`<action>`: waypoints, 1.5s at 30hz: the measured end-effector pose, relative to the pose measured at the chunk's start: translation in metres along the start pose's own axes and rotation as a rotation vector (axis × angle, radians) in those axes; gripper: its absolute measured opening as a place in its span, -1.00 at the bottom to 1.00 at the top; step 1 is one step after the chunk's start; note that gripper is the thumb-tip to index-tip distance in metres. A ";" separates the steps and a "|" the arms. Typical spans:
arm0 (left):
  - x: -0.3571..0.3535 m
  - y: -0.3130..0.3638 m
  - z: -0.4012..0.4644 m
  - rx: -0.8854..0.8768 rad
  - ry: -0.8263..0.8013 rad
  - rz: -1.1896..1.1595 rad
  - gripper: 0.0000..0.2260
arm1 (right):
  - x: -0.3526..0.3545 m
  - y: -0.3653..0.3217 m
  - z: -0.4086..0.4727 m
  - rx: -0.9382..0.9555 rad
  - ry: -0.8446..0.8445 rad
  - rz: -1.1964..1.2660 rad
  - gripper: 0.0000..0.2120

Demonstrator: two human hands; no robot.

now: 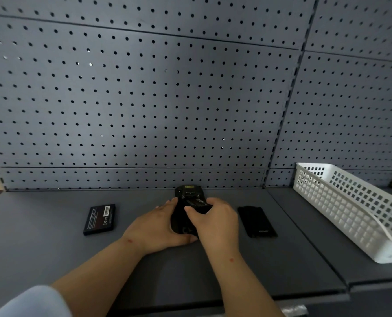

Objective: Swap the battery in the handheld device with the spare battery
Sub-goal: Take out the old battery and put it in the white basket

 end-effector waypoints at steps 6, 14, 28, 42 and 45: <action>0.003 0.001 -0.003 -0.015 0.037 -0.067 -0.07 | 0.017 0.007 0.007 -0.037 0.043 0.151 -0.44; 0.021 0.030 0.001 -0.109 0.160 -0.056 -0.17 | 0.058 0.027 0.024 -0.016 0.069 0.212 -0.44; 0.004 0.126 0.051 -0.228 0.070 0.049 0.17 | 0.167 0.084 0.072 -0.044 0.252 0.207 -0.46; -0.051 0.195 0.098 -0.292 0.017 -0.004 -0.17 | 0.256 0.171 0.109 -0.223 0.348 -0.009 -0.51; -0.056 0.198 0.104 -0.287 0.012 0.001 -0.17 | 0.254 0.184 0.113 -0.293 0.281 -0.047 -0.53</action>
Point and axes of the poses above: each hand's wrist, its own z-axis towards the middle knuckle, its own x-axis out of the back of the hand, y = z × x, the point moved 4 cm from there along z, towards the middle knuckle, and after that the axes turned 6 degrees about y, right-handed, at the moved point
